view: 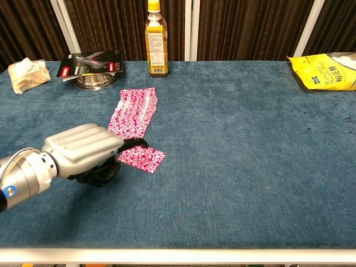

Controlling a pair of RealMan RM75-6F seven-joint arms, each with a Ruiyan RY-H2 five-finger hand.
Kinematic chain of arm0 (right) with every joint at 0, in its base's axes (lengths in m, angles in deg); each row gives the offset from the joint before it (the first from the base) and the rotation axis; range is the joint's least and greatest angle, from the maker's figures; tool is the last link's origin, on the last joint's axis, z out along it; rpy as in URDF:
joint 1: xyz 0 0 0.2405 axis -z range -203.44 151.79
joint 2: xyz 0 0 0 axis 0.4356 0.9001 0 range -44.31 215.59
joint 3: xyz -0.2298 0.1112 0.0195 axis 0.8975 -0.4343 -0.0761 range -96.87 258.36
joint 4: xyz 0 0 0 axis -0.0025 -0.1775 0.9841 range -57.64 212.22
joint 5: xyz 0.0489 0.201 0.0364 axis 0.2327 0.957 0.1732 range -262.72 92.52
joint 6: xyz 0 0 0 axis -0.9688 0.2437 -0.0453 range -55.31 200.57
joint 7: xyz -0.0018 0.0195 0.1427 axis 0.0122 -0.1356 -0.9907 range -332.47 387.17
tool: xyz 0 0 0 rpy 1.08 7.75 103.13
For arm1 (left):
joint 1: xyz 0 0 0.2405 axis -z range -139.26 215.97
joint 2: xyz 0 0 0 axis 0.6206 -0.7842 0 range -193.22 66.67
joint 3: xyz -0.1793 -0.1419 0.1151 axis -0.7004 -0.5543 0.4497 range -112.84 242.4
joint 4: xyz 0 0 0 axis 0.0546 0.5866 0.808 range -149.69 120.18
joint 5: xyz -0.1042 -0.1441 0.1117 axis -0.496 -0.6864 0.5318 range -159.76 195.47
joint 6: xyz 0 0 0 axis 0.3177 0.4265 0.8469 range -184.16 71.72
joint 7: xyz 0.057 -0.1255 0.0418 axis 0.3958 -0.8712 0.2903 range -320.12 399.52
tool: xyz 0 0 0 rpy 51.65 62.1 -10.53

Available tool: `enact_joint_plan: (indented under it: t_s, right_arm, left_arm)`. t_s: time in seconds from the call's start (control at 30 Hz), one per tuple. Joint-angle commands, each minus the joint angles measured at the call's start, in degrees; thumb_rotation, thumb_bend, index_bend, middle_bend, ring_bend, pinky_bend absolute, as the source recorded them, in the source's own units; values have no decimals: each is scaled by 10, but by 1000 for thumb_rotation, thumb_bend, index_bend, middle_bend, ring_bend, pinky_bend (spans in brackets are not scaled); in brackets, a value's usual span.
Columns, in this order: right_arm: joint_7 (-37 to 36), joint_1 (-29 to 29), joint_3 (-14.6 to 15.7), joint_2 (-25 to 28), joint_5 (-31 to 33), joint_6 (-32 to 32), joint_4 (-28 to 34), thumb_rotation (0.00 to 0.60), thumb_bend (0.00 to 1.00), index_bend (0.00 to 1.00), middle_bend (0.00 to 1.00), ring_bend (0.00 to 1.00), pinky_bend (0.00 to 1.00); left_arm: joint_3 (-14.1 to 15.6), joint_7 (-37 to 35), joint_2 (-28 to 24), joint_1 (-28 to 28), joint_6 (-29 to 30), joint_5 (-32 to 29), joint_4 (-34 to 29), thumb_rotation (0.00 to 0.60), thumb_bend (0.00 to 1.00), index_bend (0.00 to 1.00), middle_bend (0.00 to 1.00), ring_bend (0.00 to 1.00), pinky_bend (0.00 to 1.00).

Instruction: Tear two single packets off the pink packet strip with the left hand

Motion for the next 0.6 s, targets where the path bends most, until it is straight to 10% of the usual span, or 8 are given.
enact_joint_plan:
  t_s: [0.03, 0.6]
  right_arm:
    - [1, 1, 0, 0, -2, 2, 0, 600, 205, 0, 0, 0, 0]
    - [-2, -5, -1, -5, 2, -9, -5, 600, 206, 0, 0, 0, 0]
  left_arm:
    - [3, 19, -3, 1, -27, -43, 9, 600, 669, 135, 871, 857, 842]
    - [27, 16, -6, 6, -28, -20, -42, 600, 671, 139, 866, 857, 841]
